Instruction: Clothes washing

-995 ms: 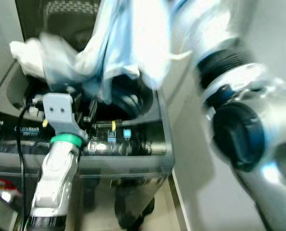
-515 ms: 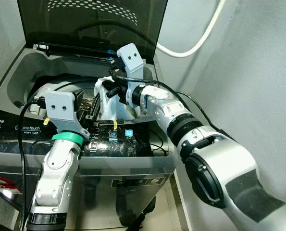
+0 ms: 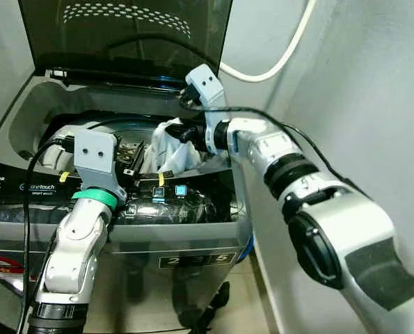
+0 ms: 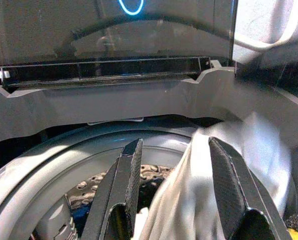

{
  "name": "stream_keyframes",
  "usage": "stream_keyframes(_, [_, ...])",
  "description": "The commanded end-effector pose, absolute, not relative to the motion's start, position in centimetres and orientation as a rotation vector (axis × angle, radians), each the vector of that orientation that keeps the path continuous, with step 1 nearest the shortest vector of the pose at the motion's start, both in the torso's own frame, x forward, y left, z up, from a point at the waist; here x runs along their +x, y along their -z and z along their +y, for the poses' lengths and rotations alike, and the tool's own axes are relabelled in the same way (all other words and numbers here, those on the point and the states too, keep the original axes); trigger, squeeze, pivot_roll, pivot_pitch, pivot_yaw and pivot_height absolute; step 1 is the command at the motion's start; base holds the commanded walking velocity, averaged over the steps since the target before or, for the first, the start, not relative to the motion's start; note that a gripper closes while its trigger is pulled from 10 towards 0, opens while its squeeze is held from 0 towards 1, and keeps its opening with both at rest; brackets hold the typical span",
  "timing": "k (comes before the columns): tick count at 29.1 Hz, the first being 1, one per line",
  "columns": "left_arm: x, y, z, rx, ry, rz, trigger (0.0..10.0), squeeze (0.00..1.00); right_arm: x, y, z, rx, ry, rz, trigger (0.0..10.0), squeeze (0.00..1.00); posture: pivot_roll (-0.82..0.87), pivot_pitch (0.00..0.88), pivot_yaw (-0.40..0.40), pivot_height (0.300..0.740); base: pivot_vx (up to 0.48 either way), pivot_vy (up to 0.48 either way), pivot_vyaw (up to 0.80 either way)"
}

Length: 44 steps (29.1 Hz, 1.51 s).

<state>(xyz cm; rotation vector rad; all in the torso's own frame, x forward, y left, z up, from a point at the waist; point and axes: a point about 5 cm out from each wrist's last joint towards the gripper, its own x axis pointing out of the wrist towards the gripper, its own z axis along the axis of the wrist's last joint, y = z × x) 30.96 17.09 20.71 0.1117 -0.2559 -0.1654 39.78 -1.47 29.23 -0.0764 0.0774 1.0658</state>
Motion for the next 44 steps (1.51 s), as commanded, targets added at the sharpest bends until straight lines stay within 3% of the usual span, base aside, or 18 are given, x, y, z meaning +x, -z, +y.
stream_keyframes(1, [31.0, -18.6, 17.0, 0.113, 0.174, -0.154, 10.0, 0.0, 39.7, -30.6, -1.6, -0.06, -1.085, 0.045, 10.0, 1.0, 0.1, 0.028, -0.043, 0.74, 0.0, 0.0, 0.0])
stream_keyframes(2, [31.0, -18.7, 17.2, 0.118, 0.176, -0.151, 10.0, 0.0, 39.4, -32.5, -1.7, 0.029, -1.155, 0.005, 10.0, 0.0, 0.1, 0.031, -0.036, 0.74, 0.0, 0.0, 0.0])
stream_keyframes(7, [31.1, -18.8, 17.7, 0.127, 0.178, -0.143, 10.0, 0.0, 38.7, -35.1, -2.4, 0.114, -1.289, -0.046, 10.0, 0.0, 0.1, 0.032, -0.02, 0.74, 0.0, 0.0, 0.0])
stream_keyframes(12, [31.3, -18.9, 17.8, 0.132, 0.181, -0.139, 10.0, 0.0, 39.0, -36.0, -3.4, 0.117, -1.229, -0.115, 10.0, 0.0, 0.1, 0.031, -0.013, 0.74, 0.0, 0.0, 0.0])
stream_keyframes(13, [31.5, -19.1, 17.8, 0.126, 0.169, -0.142, 10.0, 0.0, 40.1, -35.6, -5.1, 0.125, -1.034, -0.196, 10.0, 0.0, 0.1, 0.03, -0.018, 0.74, 0.0, 0.0, 0.0])
stream_keyframes(15, [31.5, -19.1, 17.8, 0.126, 0.169, -0.142, 10.0, 0.0, 40.1, -35.6, -5.1, 0.125, -1.034, -0.196, 10.0, 0.0, 0.1, 0.03, -0.018, 0.74, 0.0, 0.0, 0.0])
stream_keyframes(16, [31.6, -19.2, 17.9, 0.122, 0.16, -0.145, 10.0, 0.0, 40.7, -35.3, -6.4, 0.14, -0.889, -0.249, 10.0, 0.0, 0.1, 0.029, -0.02, 0.74, 0.0, 0.0, 0.0])
stream_keyframes(18, [31.6, -19.2, 17.9, 0.122, 0.16, -0.145, 10.0, 0.0, 40.7, -35.3, -6.4, 0.14, -0.889, -0.249, 10.0, 0.0, 0.1, 0.029, -0.02, 0.74, 0.0, 0.0, 0.0])
stream_keyframes(20, [31.5, -19.1, 18.1, 0.108, 0.142, -0.144, 10.0, 0.0, 41.5, -29.8, -9.9, 0.255, -0.61, -0.263, 10.0, 0.0, 0.09, 0.031, -0.005, 0.74, 0.0, 0.0, 0.0])
stream_keyframes(23, [31.5, -19.1, 18.1, 0.108, 0.142, -0.144, 10.0, 0.0, 41.5, -29.8, -9.9, 0.255, -0.61, -0.263, 10.0, 0.0, 0.09, 0.031, -0.005, 0.74, 0.0, 0.0, 0.0])
stream_keyframes(25, [31.1, -19.9, 18.3, 0.059, 0.123, -0.194, 10.0, 0.0, 39.6, -24.3, -13.3, 0.291, -0.358, -0.266, 10.0, 0.0, 0.08, 0.039, 0.022, 0.74, 0.0, 0.0, 0.4])
stream_keyframes(26, [31.0, -20.3, 18.4, 0.02, 0.116, -0.218, 10.0, 0.0, 38.3, -23.1, -14.0, 0.265, -0.319, -0.272, 10.0, 0.0, 0.08, 0.039, 0.029, 0.74, 0.0, 0.0, 0.8])
stream_keyframes(33, [30.9, -20.5, 17.5, 0.022, 0.146, -0.237, 10.0, 0.0, 35.7, -21.0, -12.7, 0.188, -0.323, -0.312, 10.0, 0.0, 0.08, 0.037, 0.026, 0.74, 0.0, 0.0, 0.8])
stream_keyframes(38, [30.7, -20.5, 17.1, 0.026, 0.156, -0.247, 10.0, 0.0, 35.2, -21.6, -11.1, 0.336, -0.373, -0.369, 10.0, 0.0, 0.08, 0.029, 0.011, 0.74, 0.0, 0.0, 0.8])
stream_keyframes(44, [30.8, -20.7, 17.0, 0.015, 0.168, -0.257, 10.0, 0.0, 35.2, -23.0, -11.1, 0.357, -0.384, -0.394, 10.0, 0.0, 0.07, 0.025, 0.01, 0.74, 0.0, 0.0, 0.8])
